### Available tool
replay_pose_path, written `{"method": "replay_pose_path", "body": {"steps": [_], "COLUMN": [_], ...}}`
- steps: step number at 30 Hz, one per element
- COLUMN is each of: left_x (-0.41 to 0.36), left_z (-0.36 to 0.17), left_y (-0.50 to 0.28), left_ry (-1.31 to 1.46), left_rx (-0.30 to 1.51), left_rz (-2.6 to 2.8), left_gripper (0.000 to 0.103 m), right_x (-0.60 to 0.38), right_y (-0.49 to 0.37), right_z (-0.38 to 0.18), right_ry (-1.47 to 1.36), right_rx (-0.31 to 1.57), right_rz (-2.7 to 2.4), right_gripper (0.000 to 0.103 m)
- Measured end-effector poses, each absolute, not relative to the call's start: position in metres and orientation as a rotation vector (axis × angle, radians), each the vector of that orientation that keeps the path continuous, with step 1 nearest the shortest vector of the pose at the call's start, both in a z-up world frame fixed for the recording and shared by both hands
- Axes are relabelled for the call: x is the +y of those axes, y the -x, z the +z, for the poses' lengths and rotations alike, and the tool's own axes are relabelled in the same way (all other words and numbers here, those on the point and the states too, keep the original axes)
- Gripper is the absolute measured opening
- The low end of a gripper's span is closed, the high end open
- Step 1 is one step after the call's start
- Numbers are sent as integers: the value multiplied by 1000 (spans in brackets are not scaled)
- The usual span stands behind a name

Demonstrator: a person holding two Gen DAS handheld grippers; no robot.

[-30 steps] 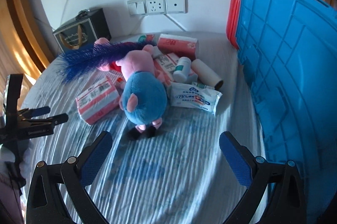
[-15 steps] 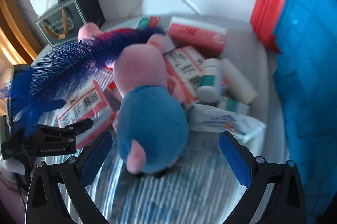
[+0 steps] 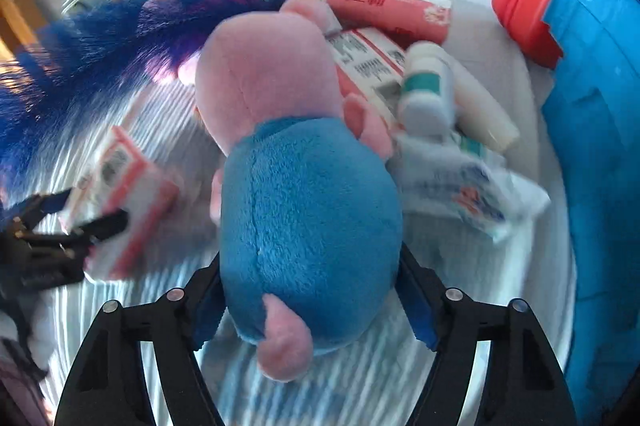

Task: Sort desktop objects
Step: 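Grasp the pink-and-white tissue pack with the left tool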

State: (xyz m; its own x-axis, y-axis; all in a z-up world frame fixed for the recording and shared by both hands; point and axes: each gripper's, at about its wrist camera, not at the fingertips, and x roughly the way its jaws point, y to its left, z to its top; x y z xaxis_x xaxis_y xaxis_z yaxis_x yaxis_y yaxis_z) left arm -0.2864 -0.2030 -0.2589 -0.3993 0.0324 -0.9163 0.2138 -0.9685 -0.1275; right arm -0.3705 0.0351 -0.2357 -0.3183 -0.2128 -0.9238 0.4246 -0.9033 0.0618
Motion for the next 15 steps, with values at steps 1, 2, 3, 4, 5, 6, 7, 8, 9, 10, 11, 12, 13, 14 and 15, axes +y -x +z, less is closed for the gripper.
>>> {"method": "replay_pose_path", "body": {"steps": [1,2,3,4,5,6,7,8,9,10,11,12,13,14,15], "left_x": [-205,-208,-210,-211,-211,-207,-205,-203,-200,-197,-200,-201,-200,-203,-205], "left_z": [-258,-257,-255,-253,-252,-253,-252,-252,-253,-254,-256,-259,-259,-262,-262], "left_y": [276,264,254,245,238,230,224,216,208,199,194,194,190,181,178], "left_ry": [-1652,-1649,-1647,-1651,-1650,-1649,-1649,-1647,-1644,-1638,-1630,-1621,-1610,-1602,-1596], "left_rx": [344,342,341,335,327,321,316,311,304,298,292,286,281,287,296], "left_rz": [-2506,-2495,-2490,-2485,-2480,-2472,-2467,-2460,-2454,-2449,-2442,-2437,-2432,-2429,-2425], "left_gripper": [97,97,97,97,97,97,97,97,97,97,97,97,97,97,98], "right_x": [40,45,50,54,59,63,66,69,72,73,75,79,85,89,93], "right_y": [362,354,345,337,331,324,318,312,307,302,297,292,291,290,292], "right_z": [-235,-234,-234,-234,-233,-232,-231,-230,-228,-227,-225,-222,-219,-215,-211], "right_ry": [-1540,-1538,-1539,-1545,-1546,-1549,-1555,-1562,-1571,-1578,-1580,-1571,-1559,-1541,-1532], "right_rx": [277,286,295,301,302,299,295,293,289,277,256,220,194,182,179], "right_rz": [-2246,-2243,-2244,-2241,-2240,-2238,-2235,-2232,-2225,-2208,-2184,-2160,-2149,-2161,-2181], "right_gripper": [74,74,74,74,74,74,74,74,77,79,82,87,88,88,88]}}
